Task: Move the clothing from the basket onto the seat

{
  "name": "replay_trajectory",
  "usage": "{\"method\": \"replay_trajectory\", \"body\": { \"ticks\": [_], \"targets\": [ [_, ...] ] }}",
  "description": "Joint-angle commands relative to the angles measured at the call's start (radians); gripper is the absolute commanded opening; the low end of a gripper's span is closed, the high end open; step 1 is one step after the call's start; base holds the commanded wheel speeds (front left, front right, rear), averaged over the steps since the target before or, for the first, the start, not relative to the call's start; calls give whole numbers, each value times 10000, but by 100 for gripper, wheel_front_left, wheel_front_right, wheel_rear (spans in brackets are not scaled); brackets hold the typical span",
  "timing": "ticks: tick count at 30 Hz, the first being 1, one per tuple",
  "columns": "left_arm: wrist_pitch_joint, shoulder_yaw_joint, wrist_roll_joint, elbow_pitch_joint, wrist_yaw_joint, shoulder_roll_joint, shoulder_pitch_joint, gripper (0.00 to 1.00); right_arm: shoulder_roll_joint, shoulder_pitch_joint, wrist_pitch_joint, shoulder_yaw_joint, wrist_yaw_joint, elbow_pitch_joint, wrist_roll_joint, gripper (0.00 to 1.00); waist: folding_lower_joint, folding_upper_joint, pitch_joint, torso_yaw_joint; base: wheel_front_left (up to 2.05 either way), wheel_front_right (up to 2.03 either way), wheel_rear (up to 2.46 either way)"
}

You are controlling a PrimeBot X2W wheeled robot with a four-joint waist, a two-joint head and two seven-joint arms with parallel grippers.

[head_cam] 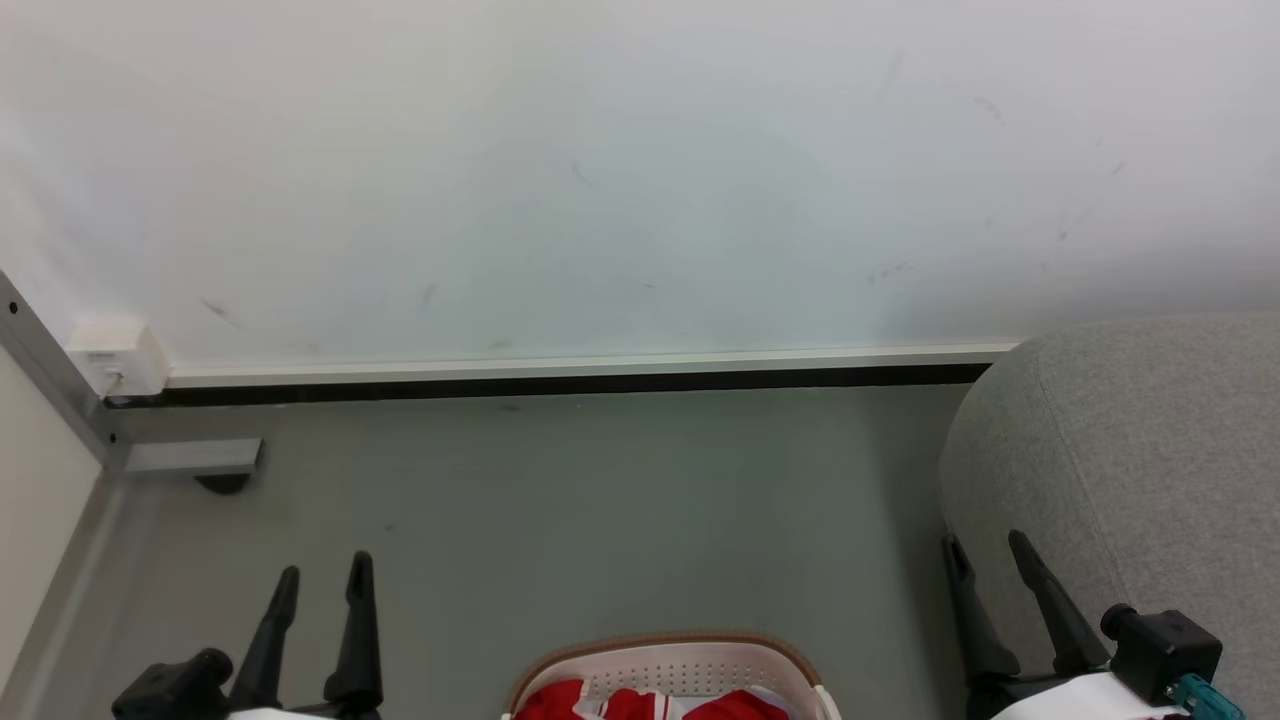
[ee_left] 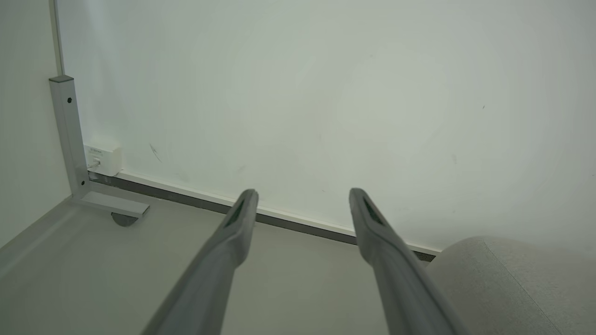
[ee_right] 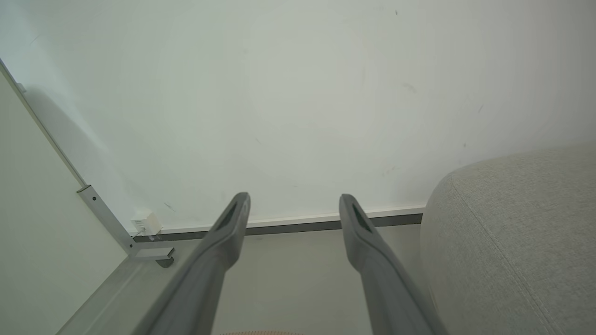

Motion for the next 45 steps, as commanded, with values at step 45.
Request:
{"method": "replay_trajectory", "body": {
  "ticks": [45],
  "targets": [
    [-949,-143,3589,-283,194,229,265,100,81,-74,-951,465,-21,-282,-2795,100,0,0,25,-287,0,0,0]
  ]
}}
